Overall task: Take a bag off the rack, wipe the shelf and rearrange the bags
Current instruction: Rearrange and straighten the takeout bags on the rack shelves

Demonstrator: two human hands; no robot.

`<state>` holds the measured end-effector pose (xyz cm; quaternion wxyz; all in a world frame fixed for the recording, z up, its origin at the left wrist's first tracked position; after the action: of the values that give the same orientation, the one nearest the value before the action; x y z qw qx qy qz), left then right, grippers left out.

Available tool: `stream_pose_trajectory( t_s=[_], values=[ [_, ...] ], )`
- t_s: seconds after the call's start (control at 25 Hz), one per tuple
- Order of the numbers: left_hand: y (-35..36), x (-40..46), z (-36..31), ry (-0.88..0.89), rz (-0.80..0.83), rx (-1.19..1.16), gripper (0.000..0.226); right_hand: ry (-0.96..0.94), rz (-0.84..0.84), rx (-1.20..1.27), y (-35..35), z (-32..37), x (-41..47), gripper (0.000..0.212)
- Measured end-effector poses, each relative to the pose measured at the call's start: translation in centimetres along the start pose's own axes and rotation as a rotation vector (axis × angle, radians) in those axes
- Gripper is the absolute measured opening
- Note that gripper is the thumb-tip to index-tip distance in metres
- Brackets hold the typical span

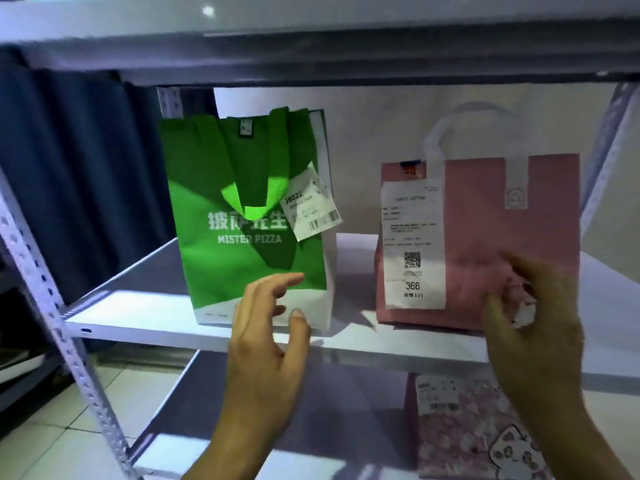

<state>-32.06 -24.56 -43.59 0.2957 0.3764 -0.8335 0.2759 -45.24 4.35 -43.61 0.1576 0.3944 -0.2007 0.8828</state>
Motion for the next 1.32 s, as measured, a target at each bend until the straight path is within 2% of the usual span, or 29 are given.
stream_pose_trajectory(
  t_s=[0.08, 0.16, 0.24, 0.36, 0.44, 0.6, 0.76, 0.84, 0.92, 1.04, 1.12, 1.2, 1.32],
  values=[
    [-3.9, 0.5, 1.6, -0.024, -0.151, 0.042, 0.033, -0.092, 0.049, -0.059, 2.0, 1.3, -0.8, 0.041],
    [-7.1, 1.3, 3.6, -0.071, -0.285, 0.104, 0.040, -0.178, 0.115, -0.180, 3.9, 1.5, -1.8, 0.044],
    [-9.0, 2.5, 5.4, -0.128, -0.338, 0.137, 0.052, -0.206, 0.163, -0.250, 5.2, 0.8, -2.6, 0.049],
    [-8.9, 5.1, 8.9, -0.263, -0.227, 0.070, 0.067, -0.212, 0.189, -0.300, 6.5, -0.1, -2.7, 0.049],
    [-8.1, 6.5, 10.2, -0.310, -0.143, -0.026, 0.068, -0.229, 0.194, -0.315, 7.4, -0.4, -2.6, 0.045],
    [-7.2, 7.7, 10.2, -0.263, -0.088, -0.054, 0.048, -0.186, 0.239, -0.361, 9.4, -1.7, -1.9, 0.044],
    [-7.2, 8.0, 12.5, -0.303, -0.099, -0.124, 0.037, -0.093, 0.339, -0.429, 10.3, -2.9, -0.4, 0.043],
    [-7.1, 7.9, 13.0, -0.330, -0.091, -0.165, 0.024, -0.023, 0.403, -0.439, 10.7, -3.1, -0.1, 0.045],
    [-6.9, 7.6, 13.1, -0.344, -0.074, -0.211, 0.014, -0.003, 0.405, -0.350, 11.0, -2.1, -0.2, 0.040],
    [-7.1, 7.2, 12.8, -0.359, -0.086, -0.258, 0.018, 0.006, 0.385, 0.077, 11.2, 2.9, -0.7, 0.027],
    [-7.4, 6.9, 12.4, -0.366, -0.089, -0.284, 0.030, 0.036, 0.464, 0.314, 12.3, 6.4, -1.3, 0.035],
    [-7.4, 6.3, 12.0, -0.363, -0.053, -0.301, 0.030, 0.044, 0.536, 0.430, 13.4, 8.5, -2.2, 0.047],
    [-7.9, 4.9, 10.7, -0.347, -0.022, -0.332, 0.028, 0.094, 0.468, 0.550, 13.1, 9.1, -2.7, 0.043]
  ],
)
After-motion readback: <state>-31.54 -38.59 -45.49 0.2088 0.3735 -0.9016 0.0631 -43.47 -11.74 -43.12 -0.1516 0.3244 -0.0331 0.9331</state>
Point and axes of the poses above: each hand's wrist, its own x-axis towards the middle knuckle, its own y-axis out of the palm, z = x × y, the point moved 10 cm from there along x, towards the middle knuckle, and after that the axes turned 5 degrees about -y, right-handed, at the moved point
